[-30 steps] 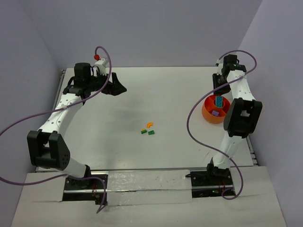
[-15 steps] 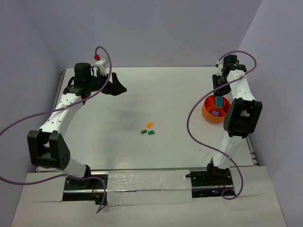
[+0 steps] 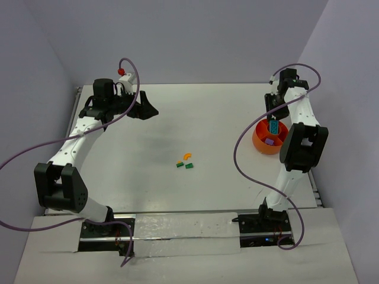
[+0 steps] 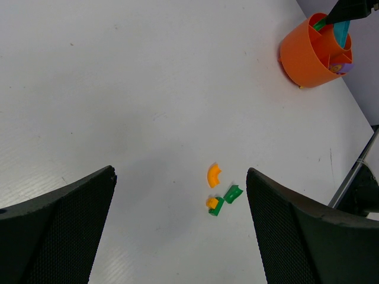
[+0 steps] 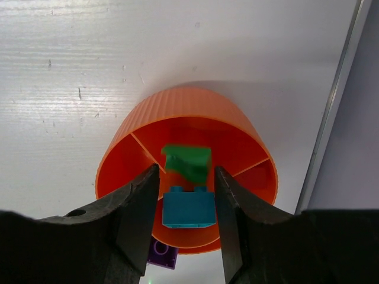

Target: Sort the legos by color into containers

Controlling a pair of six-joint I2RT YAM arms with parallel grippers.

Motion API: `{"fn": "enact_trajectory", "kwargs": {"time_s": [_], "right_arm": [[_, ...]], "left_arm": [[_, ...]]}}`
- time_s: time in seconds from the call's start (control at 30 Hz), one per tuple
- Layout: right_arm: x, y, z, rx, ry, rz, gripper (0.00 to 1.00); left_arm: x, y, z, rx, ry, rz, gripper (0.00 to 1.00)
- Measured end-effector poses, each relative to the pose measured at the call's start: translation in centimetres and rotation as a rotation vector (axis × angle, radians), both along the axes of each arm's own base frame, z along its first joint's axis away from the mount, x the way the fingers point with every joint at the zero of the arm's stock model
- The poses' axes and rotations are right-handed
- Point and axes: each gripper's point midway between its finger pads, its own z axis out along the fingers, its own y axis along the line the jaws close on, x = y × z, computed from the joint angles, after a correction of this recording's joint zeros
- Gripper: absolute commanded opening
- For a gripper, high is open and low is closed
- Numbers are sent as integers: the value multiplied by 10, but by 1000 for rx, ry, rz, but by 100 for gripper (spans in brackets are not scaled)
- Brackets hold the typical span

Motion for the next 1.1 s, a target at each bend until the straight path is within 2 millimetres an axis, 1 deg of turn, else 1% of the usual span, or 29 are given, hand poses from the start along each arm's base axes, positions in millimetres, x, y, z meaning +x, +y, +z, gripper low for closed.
{"fn": "enact_trajectory", "kwargs": {"time_s": [0.23, 0.3, 0.33, 0.4, 0.5, 0.6, 0.73, 0.8, 0.83, 0.9, 0.97, 1.0, 1.03, 1.07, 1.1], "right_arm": [[-3, 2, -1, 8, 14, 5, 52], [-2, 2, -2, 11, 17, 6, 56], [-2, 2, -3, 12, 19, 6, 62], [-2, 2, -4, 14, 24, 8, 68], [-1, 3, -1, 19, 19, 10, 74], [5, 3, 15, 18, -8, 11, 79], [31, -2, 58, -11, -144, 11, 85], [37, -2, 75, -17, -205, 15, 87], [39, 1, 82, -10, -230, 24, 87], [40, 9, 95, 10, -277, 49, 89], [39, 29, 109, 34, -334, 99, 90], [35, 44, 113, 48, -351, 134, 90], [28, 65, 116, 66, -366, 187, 90], [20, 91, 117, 90, -372, 253, 90], [9, 123, 116, 114, -379, 338, 90]], "left_arm": [[0, 0, 0, 0, 1, 0, 97], [0, 0, -1, 0, 2, 0, 97], [0, 0, -1, 0, 3, 0, 97], [0, 0, -1, 0, 3, 0, 97], [0, 0, -1, 0, 3, 1, 98], [1, 0, -1, 1, 3, 1, 98], [1, 0, -1, 1, 3, 2, 98], [1, 0, -1, 1, 3, 2, 99], [1, 0, -1, 1, 3, 3, 99], [1, 0, -1, 1, 4, 4, 99], [2, 1, -2, 2, 6, 12, 99], [2, 2, -2, 3, 7, 17, 99], [3, 2, -2, 1, 11, 23, 99], [3, 3, -2, 0, 13, 29, 99], [4, 4, -2, -3, 16, 34, 99]]}}
